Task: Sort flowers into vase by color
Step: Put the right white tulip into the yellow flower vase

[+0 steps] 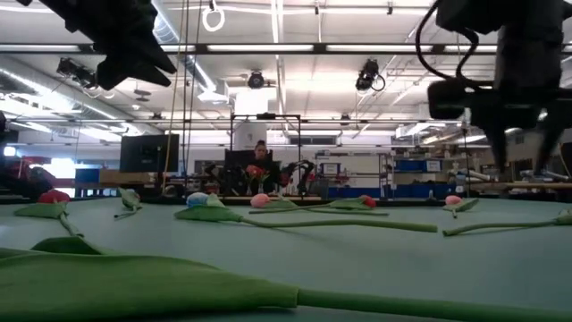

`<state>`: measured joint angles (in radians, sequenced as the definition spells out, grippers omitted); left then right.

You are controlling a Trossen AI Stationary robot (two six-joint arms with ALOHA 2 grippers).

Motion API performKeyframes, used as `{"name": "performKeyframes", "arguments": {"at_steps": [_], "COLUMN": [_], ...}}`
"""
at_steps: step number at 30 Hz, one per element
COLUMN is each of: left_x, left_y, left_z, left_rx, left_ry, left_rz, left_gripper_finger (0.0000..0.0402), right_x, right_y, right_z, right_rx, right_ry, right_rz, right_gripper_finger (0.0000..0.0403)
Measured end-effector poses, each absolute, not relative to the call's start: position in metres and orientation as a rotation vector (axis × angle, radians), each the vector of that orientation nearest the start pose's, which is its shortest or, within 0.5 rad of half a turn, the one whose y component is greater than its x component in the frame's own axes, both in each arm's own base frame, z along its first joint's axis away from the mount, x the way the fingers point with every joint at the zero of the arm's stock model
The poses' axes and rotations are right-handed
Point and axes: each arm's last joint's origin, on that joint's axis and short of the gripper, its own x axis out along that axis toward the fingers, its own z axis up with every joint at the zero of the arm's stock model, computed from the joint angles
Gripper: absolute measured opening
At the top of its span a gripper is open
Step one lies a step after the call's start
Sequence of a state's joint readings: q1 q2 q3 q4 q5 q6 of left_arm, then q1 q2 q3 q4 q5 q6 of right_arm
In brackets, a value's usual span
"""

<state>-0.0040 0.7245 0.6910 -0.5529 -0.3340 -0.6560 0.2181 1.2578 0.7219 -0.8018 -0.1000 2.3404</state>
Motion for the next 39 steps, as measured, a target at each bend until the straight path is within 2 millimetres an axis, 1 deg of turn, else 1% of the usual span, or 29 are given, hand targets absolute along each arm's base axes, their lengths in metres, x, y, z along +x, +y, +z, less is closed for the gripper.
{"name": "performKeyframes", "arguments": {"at_steps": [3, 5, 7, 12, 18, 23, 26, 28, 33, 35, 39], "left_x": [0.152, 0.154, 0.155, 0.156, 0.156, 0.156, 0.156, 0.157, 0.157, 0.157, 0.157], "left_y": [0.009, 0.009, 0.009, 0.009, 0.009, 0.009, 0.01, 0.01, 0.01, 0.01, 0.01], "left_z": [0.275, 0.273, 0.272, 0.272, 0.272, 0.272, 0.272, 0.271, 0.273, 0.273, 0.273], "left_rx": [-0.5, -0.489, -0.486, -0.486, -0.482, -0.481, -0.452, -0.432, -0.429, -0.428, -0.443], "left_ry": [0.475, 0.491, 0.497, 0.498, 0.5, 0.499, 0.5, 0.503, 0.486, 0.484, 0.48], "left_rz": [0.494, 0.496, 0.497, 0.497, 0.497, 0.499, 0.517, 0.524, 0.528, 0.528, 0.531], "left_gripper_finger": [0.0145, 0.0145, 0.0145, 0.0145, 0.0145, 0.0144, 0.0144, 0.0144, 0.0144, 0.0144, 0.0144], "right_x": [0.186, 0.178, 0.172, 0.17, 0.161, 0.157, 0.156, 0.156, 0.157, 0.157, 0.159], "right_y": [0.042, 0.037, 0.032, 0.023, 0.014, 0.01, 0.009, 0.009, 0.011, 0.012, 0.015], "right_z": [0.185, 0.182, 0.176, 0.164, 0.148, 0.138, 0.136, 0.136, 0.136, 0.136, 0.137], "right_rx": [1.775, 1.737, 1.729, 1.773, 1.787, 1.803, 1.759, 1.736, 1.682, 1.67, 1.648], "right_ry": [0.976, 1.001, 1.011, 0.964, 0.946, 0.927, 0.929, 0.932, 0.907, 0.898, 0.901], "right_rz": [-1.502, -1.605, -1.672, -1.692, -1.76, -1.744, -1.716, -1.696, -1.669, -1.662, -1.63], "right_gripper_finger": [0.0164, 0.0168, 0.0169, 0.0168, 0.0167, 0.0162, 0.0142, 0.0117, 0.0024, 0.0013, 0.0021]}}
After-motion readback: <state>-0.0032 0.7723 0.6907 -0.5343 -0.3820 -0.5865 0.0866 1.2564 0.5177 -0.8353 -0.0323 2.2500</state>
